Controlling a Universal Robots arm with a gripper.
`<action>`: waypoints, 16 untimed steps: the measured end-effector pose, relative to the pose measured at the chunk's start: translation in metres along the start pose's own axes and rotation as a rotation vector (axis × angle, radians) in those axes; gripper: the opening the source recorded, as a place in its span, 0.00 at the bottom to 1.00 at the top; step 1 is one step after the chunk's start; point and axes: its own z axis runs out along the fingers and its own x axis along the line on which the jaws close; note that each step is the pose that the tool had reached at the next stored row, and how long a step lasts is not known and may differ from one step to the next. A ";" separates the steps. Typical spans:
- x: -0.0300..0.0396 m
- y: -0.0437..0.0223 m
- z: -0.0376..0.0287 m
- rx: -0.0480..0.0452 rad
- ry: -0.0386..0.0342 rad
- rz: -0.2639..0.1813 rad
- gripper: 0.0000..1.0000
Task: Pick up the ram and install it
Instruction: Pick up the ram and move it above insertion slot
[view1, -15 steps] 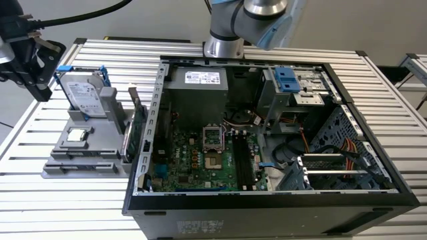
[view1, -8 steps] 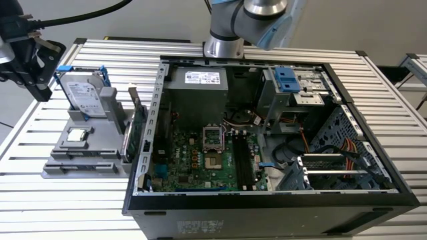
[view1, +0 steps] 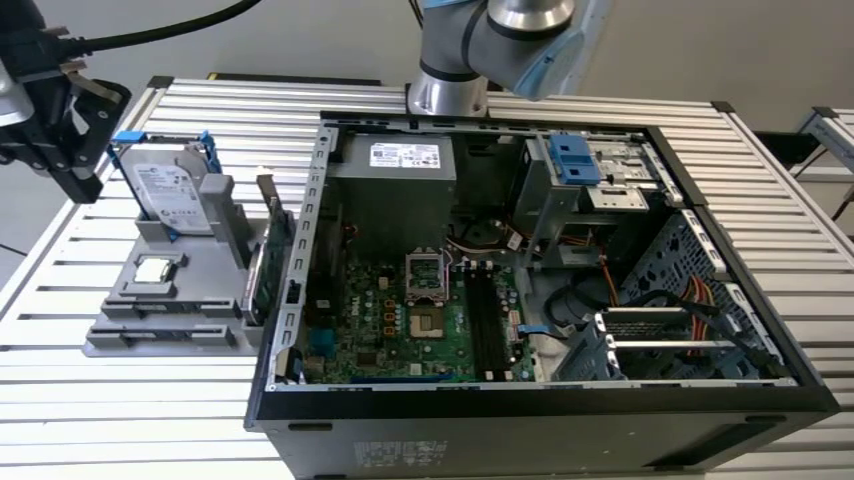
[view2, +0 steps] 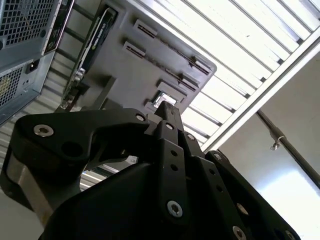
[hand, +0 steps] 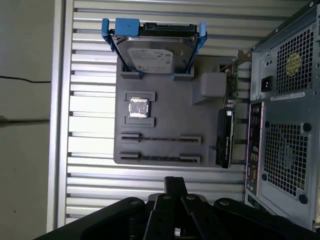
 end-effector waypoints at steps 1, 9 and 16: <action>0.0001 0.0000 0.0000 0.0000 0.0004 -0.007 0.00; 0.0008 0.0002 0.0000 -0.0003 0.0048 -0.101 0.00; 0.0010 0.0005 0.0000 -0.0006 0.0099 -0.210 0.00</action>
